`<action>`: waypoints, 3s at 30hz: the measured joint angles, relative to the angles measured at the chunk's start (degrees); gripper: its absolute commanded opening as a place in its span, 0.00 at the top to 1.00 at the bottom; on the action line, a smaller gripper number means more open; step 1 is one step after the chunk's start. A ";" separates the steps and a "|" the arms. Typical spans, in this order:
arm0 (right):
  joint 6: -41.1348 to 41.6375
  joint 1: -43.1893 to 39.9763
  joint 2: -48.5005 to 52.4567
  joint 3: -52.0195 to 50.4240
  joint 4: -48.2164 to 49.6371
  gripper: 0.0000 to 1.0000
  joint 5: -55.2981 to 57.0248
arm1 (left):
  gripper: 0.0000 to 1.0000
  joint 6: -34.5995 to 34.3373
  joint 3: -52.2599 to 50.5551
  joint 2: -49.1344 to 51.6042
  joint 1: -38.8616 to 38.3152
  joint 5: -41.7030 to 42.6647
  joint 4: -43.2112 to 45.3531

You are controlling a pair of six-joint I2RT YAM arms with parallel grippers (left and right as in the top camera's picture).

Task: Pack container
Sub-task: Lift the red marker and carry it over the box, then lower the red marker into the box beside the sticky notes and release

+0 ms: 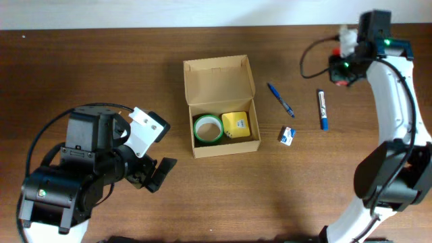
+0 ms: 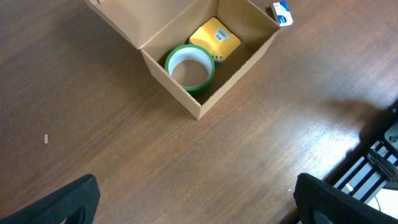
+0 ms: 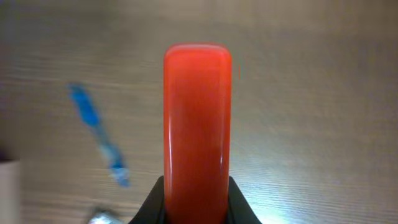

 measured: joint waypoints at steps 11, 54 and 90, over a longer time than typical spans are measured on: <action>-7.17 19.21 -1.20 3.50 -7.32 0.96 -5.77 | 0.01 0.00 0.00 0.00 0.00 0.00 0.00; -44.61 34.99 -1.18 -18.93 -0.87 0.96 -10.01 | 0.01 0.00 0.00 0.00 0.00 0.00 0.00; -47.45 32.26 -1.18 -21.59 0.83 0.61 -10.01 | 0.00 0.00 0.00 0.00 0.00 0.00 0.00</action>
